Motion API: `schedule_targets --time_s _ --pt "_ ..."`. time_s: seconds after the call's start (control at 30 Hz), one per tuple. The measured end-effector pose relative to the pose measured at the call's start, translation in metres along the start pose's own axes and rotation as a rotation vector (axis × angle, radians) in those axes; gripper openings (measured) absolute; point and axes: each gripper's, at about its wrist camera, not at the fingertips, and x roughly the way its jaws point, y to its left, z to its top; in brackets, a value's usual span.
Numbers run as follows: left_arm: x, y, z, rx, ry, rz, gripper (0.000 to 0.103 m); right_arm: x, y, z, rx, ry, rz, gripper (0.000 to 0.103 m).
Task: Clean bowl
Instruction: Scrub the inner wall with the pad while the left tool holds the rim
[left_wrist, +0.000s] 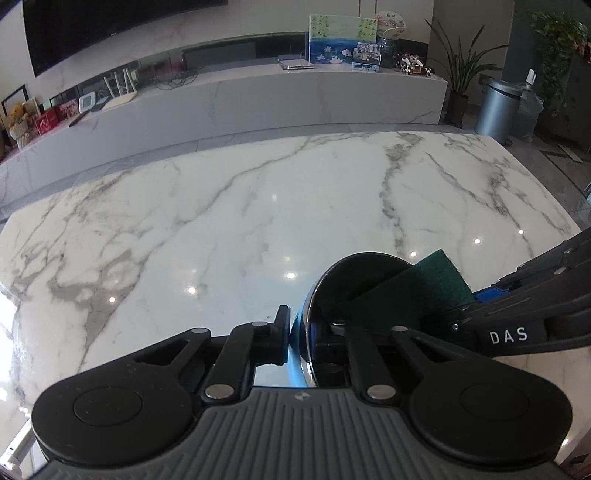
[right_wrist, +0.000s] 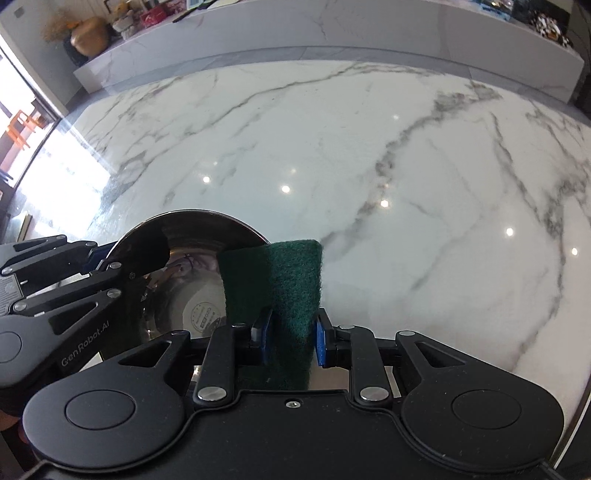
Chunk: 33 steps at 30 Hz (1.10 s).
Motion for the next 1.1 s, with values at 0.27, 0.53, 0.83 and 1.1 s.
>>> schedule_targets --time_s 0.27,0.53,0.83,1.1 --pt "-0.004 0.001 -0.014 0.014 0.003 -0.068 0.011 -0.006 0.008 -0.017 -0.055 -0.072 -0.061 0.020" --pt "-0.003 0.009 -0.026 -0.011 -0.011 -0.144 0.014 -0.009 0.008 -0.034 -0.055 -0.157 -0.063 0.020" --pt "0.005 0.009 -0.029 -0.001 0.072 -0.152 0.011 -0.011 0.001 -0.043 -0.030 -0.217 -0.027 0.020" --pt "-0.010 -0.005 -0.032 0.053 -0.067 -0.039 0.007 -0.021 -0.012 -0.042 0.078 -0.168 0.063 0.021"
